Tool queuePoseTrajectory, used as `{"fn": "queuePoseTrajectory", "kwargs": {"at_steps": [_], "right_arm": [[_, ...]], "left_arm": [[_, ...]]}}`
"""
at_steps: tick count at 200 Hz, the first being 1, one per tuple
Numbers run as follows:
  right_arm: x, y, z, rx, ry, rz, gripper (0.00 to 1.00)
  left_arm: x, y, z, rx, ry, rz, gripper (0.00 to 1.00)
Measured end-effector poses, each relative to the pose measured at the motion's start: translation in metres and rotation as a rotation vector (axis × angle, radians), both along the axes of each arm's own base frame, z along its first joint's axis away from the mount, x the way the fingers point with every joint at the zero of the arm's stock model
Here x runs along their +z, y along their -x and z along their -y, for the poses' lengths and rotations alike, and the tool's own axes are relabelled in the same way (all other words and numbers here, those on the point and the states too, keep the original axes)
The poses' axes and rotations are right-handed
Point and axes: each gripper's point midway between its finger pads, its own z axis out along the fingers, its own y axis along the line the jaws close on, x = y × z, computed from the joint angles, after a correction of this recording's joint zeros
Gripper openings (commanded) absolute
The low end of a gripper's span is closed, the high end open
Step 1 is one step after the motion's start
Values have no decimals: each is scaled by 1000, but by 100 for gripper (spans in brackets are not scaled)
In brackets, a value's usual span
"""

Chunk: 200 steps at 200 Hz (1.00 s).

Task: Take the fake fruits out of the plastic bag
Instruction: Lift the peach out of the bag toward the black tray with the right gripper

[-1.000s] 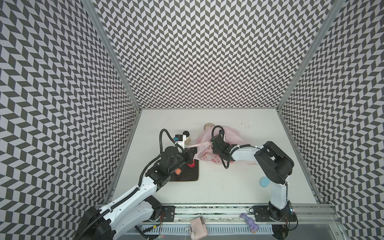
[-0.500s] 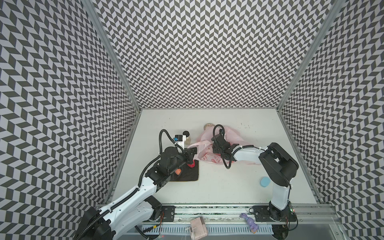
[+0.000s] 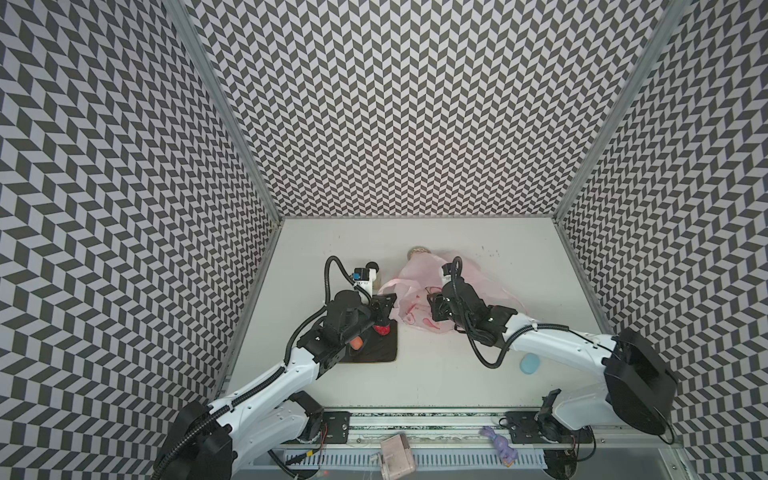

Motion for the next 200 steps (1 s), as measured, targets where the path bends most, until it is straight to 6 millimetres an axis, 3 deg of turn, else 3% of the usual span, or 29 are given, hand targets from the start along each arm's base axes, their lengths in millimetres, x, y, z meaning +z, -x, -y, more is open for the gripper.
{"fn": "queuePoseTrajectory", "kwargs": {"at_steps": [84, 123, 162, 200], "right_arm": [[60, 51, 16, 169, -117, 116, 17], [68, 78, -2, 334, -124, 137, 17], [56, 122, -42, 558, -77, 154, 18], [-2, 163, -93, 755, 71, 125, 18]], "left_arm": [[1, -7, 5, 5, 13, -1, 0], [6, -9, 5, 12, 24, 4, 0], [10, -13, 0, 29, 30, 14, 0], [21, -19, -3, 45, 38, 33, 0]]}}
